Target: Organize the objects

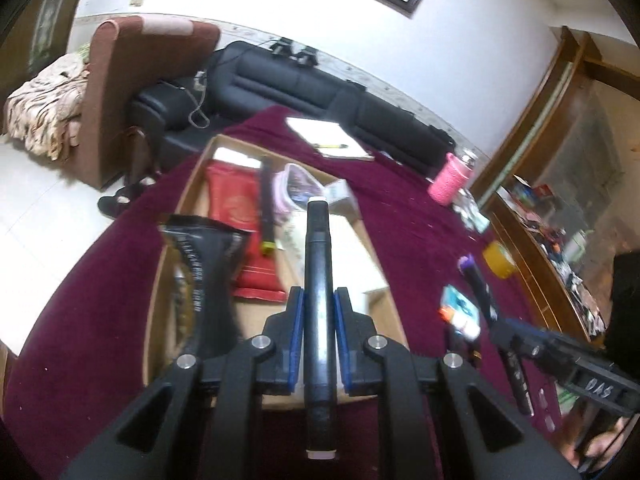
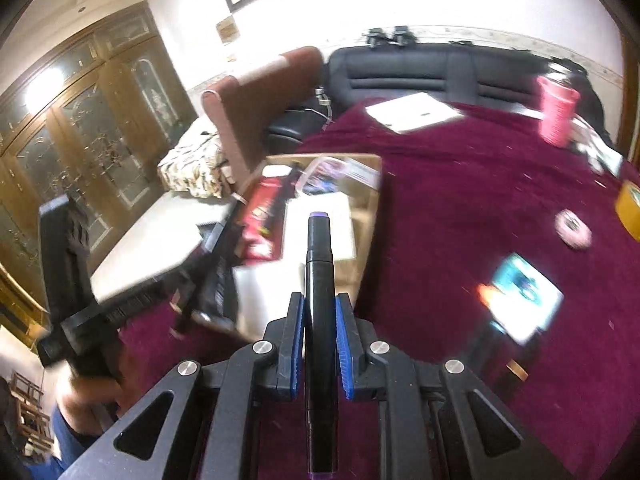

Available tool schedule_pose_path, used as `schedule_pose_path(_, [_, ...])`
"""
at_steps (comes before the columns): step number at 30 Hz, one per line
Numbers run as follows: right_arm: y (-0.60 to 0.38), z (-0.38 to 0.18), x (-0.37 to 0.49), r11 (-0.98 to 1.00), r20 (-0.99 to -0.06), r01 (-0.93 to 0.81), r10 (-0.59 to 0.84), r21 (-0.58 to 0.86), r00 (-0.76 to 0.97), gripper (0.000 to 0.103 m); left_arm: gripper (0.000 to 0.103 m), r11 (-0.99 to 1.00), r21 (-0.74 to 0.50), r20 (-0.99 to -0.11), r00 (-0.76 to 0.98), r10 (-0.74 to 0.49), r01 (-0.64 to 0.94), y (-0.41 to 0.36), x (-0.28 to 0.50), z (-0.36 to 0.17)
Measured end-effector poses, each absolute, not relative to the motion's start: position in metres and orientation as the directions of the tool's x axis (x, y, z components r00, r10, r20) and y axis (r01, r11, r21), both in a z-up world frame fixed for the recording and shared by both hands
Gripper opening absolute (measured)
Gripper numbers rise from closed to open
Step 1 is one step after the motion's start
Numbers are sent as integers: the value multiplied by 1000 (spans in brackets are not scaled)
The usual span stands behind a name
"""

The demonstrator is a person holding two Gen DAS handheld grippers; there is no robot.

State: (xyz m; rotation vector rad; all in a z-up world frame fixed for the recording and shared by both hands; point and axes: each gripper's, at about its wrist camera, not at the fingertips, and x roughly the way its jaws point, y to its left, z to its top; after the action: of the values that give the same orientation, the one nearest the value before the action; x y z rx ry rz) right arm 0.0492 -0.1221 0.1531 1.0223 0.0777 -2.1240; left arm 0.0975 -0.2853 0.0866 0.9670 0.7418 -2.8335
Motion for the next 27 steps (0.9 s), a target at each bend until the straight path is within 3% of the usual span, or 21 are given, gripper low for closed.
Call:
schedule_pose_path(14, [-226, 121, -25, -716, -730, 577, -624, 393, -279, 17, 14, -839, -451, -626, -778, 55, 303, -308, 74, 62])
schedule_pose_path(27, [-262, 96, -45, -737, -761, 556, -594, 384, -263, 17, 14, -821, -471, -628, -776, 55, 323, -308, 76, 48])
